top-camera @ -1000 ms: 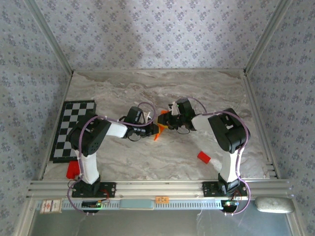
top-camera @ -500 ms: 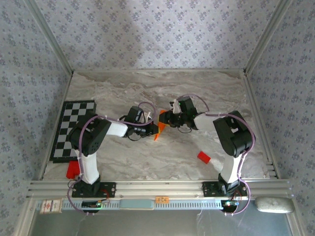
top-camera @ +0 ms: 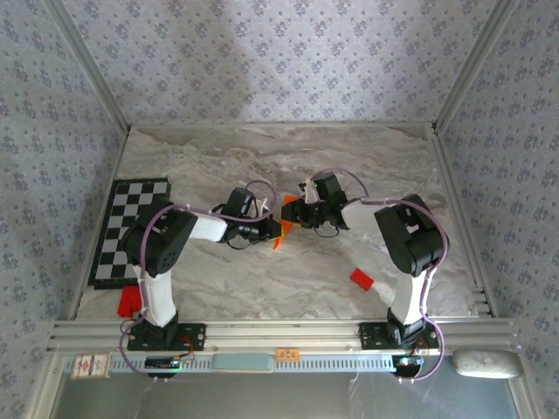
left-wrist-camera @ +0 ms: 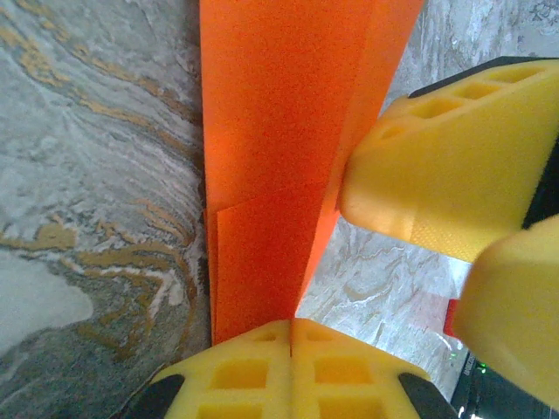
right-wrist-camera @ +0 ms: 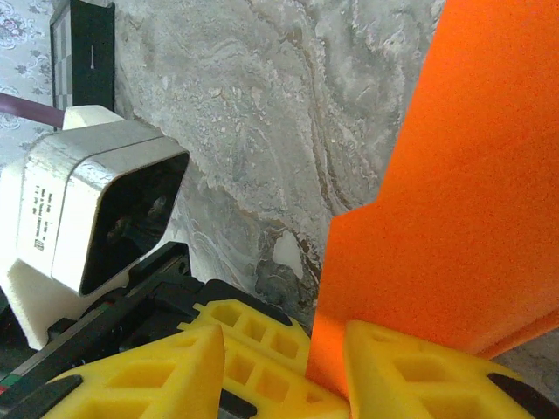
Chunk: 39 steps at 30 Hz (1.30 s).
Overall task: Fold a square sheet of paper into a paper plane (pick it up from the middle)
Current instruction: Fold the wing for the fifth time at the center of the table.
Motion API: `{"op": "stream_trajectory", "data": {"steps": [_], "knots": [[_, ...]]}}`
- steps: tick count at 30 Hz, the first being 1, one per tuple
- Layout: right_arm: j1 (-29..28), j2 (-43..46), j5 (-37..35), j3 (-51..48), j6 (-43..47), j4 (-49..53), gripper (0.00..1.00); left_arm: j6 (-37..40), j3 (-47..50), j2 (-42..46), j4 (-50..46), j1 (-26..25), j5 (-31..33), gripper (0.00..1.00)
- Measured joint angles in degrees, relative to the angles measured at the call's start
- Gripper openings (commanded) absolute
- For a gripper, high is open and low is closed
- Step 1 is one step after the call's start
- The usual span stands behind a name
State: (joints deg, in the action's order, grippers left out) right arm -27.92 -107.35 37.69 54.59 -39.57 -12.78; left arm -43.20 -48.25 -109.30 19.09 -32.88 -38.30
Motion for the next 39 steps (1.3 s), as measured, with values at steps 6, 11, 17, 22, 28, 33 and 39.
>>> {"op": "stream_trajectory", "data": {"steps": [6,11,17,22,28,33,39], "knots": [[-0.3,-0.6,-0.1,0.6,0.0,0.7,0.42,0.0,0.0,0.0,0.0,0.0,0.0,0.04],[-0.4,-1.6,-0.4,1.2,0.0,1.0,0.42,-0.5,0.0,-0.1,0.1,0.1,-0.2,0.06],[-0.4,-2.5,-0.4,1.8,0.0,1.0,0.42,-1.1,0.0,-0.2,0.2,0.2,-0.5,0.09],[-0.5,-3.0,-0.9,2.0,0.0,1.4,0.43,-1.5,0.0,-0.2,0.3,0.3,-0.9,0.11],[-0.5,-3.3,-1.3,2.3,0.0,1.9,0.43,-1.5,0.0,-0.1,0.4,0.3,-0.9,0.11],[-0.6,-3.3,-1.8,2.7,0.0,2.6,0.43,-1.5,0.0,0.1,0.2,0.3,-0.7,0.11],[-0.7,-3.5,-2.4,3.3,0.0,3.8,0.43,-1.5,0.6,0.9,0.0,0.1,0.6,0.11]]}}
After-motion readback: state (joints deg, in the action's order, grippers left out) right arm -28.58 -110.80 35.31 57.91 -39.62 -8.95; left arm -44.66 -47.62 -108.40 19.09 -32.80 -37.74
